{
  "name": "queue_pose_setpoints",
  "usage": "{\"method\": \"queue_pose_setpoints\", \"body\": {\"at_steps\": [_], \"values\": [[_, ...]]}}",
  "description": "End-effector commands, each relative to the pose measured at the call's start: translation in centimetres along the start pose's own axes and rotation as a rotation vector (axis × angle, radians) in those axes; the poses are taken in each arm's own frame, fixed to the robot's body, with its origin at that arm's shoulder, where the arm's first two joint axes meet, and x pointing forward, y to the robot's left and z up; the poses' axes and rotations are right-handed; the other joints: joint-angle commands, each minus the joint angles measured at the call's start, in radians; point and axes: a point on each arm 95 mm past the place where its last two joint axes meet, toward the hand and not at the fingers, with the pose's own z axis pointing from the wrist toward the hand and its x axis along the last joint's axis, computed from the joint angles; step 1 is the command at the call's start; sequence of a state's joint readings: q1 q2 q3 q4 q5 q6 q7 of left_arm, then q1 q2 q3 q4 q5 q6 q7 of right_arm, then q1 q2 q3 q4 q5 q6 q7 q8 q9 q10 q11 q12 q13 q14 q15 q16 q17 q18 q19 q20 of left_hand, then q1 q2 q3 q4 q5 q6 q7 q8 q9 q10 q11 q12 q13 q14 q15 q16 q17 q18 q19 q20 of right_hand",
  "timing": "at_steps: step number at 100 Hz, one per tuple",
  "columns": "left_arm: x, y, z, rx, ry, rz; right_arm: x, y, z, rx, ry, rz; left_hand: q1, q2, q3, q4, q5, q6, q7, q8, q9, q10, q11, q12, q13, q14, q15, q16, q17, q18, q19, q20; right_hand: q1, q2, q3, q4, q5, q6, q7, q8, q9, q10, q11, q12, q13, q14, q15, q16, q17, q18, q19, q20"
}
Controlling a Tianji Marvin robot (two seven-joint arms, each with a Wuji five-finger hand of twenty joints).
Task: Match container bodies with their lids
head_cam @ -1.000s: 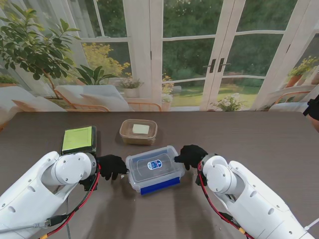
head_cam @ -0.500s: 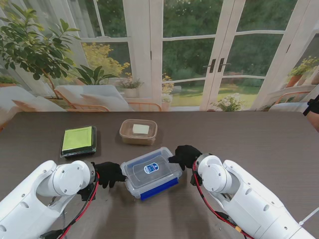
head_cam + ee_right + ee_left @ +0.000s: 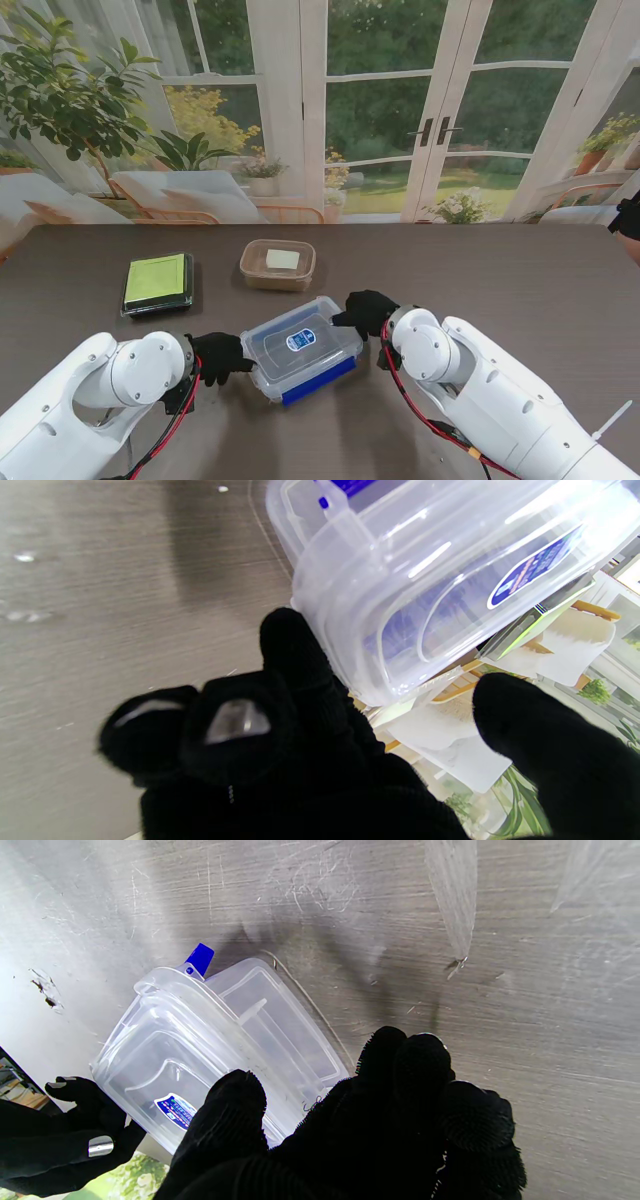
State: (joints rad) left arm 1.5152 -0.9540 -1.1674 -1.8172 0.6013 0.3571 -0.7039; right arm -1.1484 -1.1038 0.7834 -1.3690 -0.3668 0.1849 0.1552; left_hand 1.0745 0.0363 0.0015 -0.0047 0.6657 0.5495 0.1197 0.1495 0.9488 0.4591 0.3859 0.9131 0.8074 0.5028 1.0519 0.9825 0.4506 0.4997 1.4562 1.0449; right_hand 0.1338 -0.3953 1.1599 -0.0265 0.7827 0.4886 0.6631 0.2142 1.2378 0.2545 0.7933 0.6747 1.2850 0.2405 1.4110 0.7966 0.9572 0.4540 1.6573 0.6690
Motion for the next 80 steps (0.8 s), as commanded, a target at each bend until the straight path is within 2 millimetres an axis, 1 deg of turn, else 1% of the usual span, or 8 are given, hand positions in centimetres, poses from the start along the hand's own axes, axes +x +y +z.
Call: {"method": "queue_pose_setpoints", "body": {"at_steps": [1,30,36,41,45,54,60,80], "values": [[1.5,1.0,-0.2,-0.029,0.038,-0.003,2.7,-2.4,0.4,0.063,0.071,0.021,-0.005,0.052,-0.015,0.003,0.022,-0.215,-0.004,0.013,0.013,0.008,0.003,-0.002,0.017,0.023,0.001,0.005,-0.007,-0.038,0.006,-0.009,-0.012,0.019,-0.014,-0.022,0.025,-0.400,0.025,0.009,-0.040,-0.112,-0.050,-0.031,0.022,-0.074,0.006,-0.009,0.004,0.012,-0.001,0.020],[1.6,1.3,-1.0,-0.045,0.020,0.008,2.5,-2.4,0.4,0.055,0.065,0.009,-0.008,0.053,-0.015,0.003,0.023,-0.211,-0.004,0.014,0.022,0.006,0.007,0.000,0.021,0.017,0.002,0.005,-0.002,-0.039,0.008,-0.012,-0.012,0.019,-0.015,-0.021,0.007,-0.404,0.020,0.008,-0.044,-0.112,-0.047,-0.031,0.022,-0.071,0.004,-0.010,-0.002,0.009,-0.003,0.022],[1.4,1.0,-1.3,-0.040,0.016,0.021,2.3,-2.2,0.3,0.051,0.057,0.003,-0.010,0.054,-0.015,0.003,0.023,-0.203,-0.004,0.015,0.024,0.003,0.008,0.000,0.024,0.017,0.002,0.005,-0.001,-0.039,0.009,-0.014,-0.013,0.018,-0.016,-0.022,0.000,-0.406,0.017,0.008,-0.044,-0.112,-0.047,-0.031,0.022,-0.073,0.004,-0.010,-0.003,0.009,0.000,0.023],[1.2,0.7,-1.5,-0.032,0.014,0.034,2.1,-2.1,0.3,0.047,0.050,-0.003,-0.011,0.052,-0.015,0.004,0.027,-0.174,-0.001,0.016,0.029,0.002,0.011,0.001,0.026,0.016,0.003,0.004,0.002,-0.038,0.010,-0.015,-0.014,0.019,-0.018,-0.022,-0.014,-0.410,0.011,0.006,-0.044,-0.113,-0.047,-0.031,0.022,-0.074,0.005,-0.010,-0.003,0.008,0.001,0.024],[1.0,0.4,-1.7,-0.024,0.013,0.042,2.0,-1.9,0.2,0.044,0.044,-0.005,-0.012,0.051,-0.015,0.004,0.037,-0.149,0.005,0.019,0.034,0.001,0.014,0.002,0.030,0.018,0.003,0.004,0.005,-0.036,0.012,-0.015,-0.014,0.018,-0.019,-0.022,-0.022,-0.412,0.008,0.005,-0.045,-0.113,-0.047,-0.031,0.022,-0.072,0.006,-0.010,-0.002,0.008,0.001,0.024],[0.7,-0.3,-2.0,-0.017,0.013,0.060,1.8,-1.7,0.1,0.037,0.032,-0.008,-0.015,0.050,-0.015,0.004,0.072,-0.128,0.028,0.030,0.045,-0.002,0.020,0.003,0.038,0.014,0.003,0.002,0.014,-0.033,0.016,-0.017,-0.014,0.017,-0.021,-0.022,-0.035,-0.412,0.002,0.004,-0.045,-0.114,-0.046,-0.031,0.022,-0.074,0.007,-0.010,-0.002,0.008,0.002,0.024],[0.5,-0.8,-2.2,-0.019,0.014,0.073,1.6,-1.5,0.1,0.033,0.025,-0.012,-0.017,0.049,-0.015,0.004,0.082,-0.119,0.037,0.035,0.052,-0.003,0.024,0.003,0.044,0.012,0.005,0.000,0.019,-0.033,0.019,-0.019,-0.015,0.017,-0.022,-0.023,-0.041,-0.413,-0.002,0.003,-0.045,-0.113,-0.045,-0.031,0.022,-0.072,0.008,-0.009,-0.002,0.008,0.002,0.024],[0.2,-1.7,-2.5,-0.045,0.014,0.109,1.3,-1.3,0.0,0.028,0.008,-0.016,-0.022,0.049,-0.014,0.004,0.121,-0.121,0.064,0.054,0.078,-0.013,0.039,0.006,0.063,0.004,0.010,-0.003,0.036,-0.034,0.028,-0.025,-0.016,0.016,-0.025,-0.023,-0.065,-0.410,-0.012,0.002,-0.046,-0.115,-0.043,-0.031,0.022,-0.073,0.008,-0.009,-0.001,0.008,0.003,0.024]]}}
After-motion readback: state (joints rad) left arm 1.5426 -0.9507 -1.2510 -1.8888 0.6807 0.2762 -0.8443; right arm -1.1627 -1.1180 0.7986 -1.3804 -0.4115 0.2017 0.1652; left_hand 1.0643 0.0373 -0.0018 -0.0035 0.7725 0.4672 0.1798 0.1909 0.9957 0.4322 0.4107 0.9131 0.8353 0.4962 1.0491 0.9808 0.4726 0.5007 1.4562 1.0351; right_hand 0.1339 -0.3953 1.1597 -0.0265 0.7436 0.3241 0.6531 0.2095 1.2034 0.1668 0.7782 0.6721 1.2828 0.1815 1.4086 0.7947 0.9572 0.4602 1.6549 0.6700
